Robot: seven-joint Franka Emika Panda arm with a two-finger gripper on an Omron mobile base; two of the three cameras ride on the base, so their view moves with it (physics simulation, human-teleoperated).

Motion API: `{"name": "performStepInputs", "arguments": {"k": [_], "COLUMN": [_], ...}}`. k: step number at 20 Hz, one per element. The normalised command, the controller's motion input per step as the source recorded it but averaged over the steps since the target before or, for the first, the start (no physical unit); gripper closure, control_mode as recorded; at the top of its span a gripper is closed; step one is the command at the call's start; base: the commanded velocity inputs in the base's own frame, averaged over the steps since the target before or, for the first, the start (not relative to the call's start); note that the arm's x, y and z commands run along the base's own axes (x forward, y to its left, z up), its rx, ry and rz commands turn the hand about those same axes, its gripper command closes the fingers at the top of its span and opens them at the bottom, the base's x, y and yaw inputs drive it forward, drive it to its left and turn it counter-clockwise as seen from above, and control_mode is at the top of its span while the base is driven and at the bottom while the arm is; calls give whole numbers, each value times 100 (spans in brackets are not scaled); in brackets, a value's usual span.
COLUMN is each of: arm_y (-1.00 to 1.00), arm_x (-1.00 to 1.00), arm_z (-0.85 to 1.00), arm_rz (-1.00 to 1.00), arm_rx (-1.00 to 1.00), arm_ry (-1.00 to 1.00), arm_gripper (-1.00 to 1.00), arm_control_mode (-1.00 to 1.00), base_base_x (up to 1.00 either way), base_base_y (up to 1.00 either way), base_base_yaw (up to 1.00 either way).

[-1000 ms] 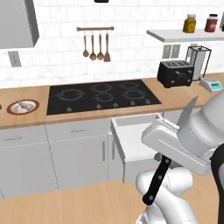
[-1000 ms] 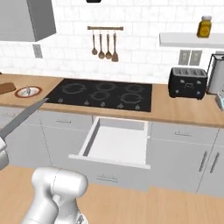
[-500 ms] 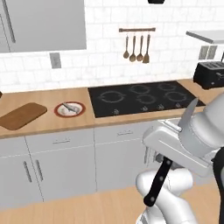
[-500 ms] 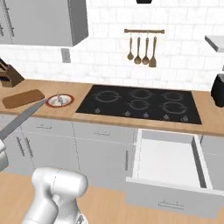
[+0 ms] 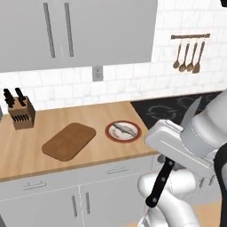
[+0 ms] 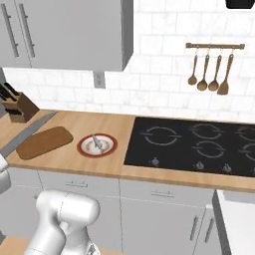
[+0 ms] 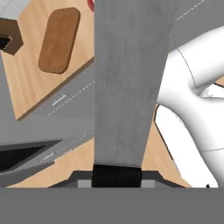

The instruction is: Pick up the knife from the drawer and place it on the cutting board. Then place the meat from the plate to the cutting board.

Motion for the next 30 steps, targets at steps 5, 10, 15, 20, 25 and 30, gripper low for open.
{"name": "performStepInputs", "arguments": {"k": [5, 10, 15, 20, 25, 30], "arm_y": [0, 0, 0, 0, -2, 22], "arm_x": [0, 0, 0, 0, 73, 100], "arm_z": [0, 0, 0, 0, -5, -20], "arm_rz": [0, 0, 0, 0, -4, -14], "arm_rx": [0, 0, 0, 0, 3, -1], "arm_ry": [0, 0, 0, 0, 22, 30], "arm_gripper": [100, 100, 100, 100, 100, 100], "arm_control_mode": [100, 100, 100, 100, -100, -100], "base_base_x": [50, 14, 15, 40, 0, 0], "base_base_y": [73, 32, 26, 16, 0, 0], "base_base_yaw": [0, -1, 0, 0, 0, 0]}}
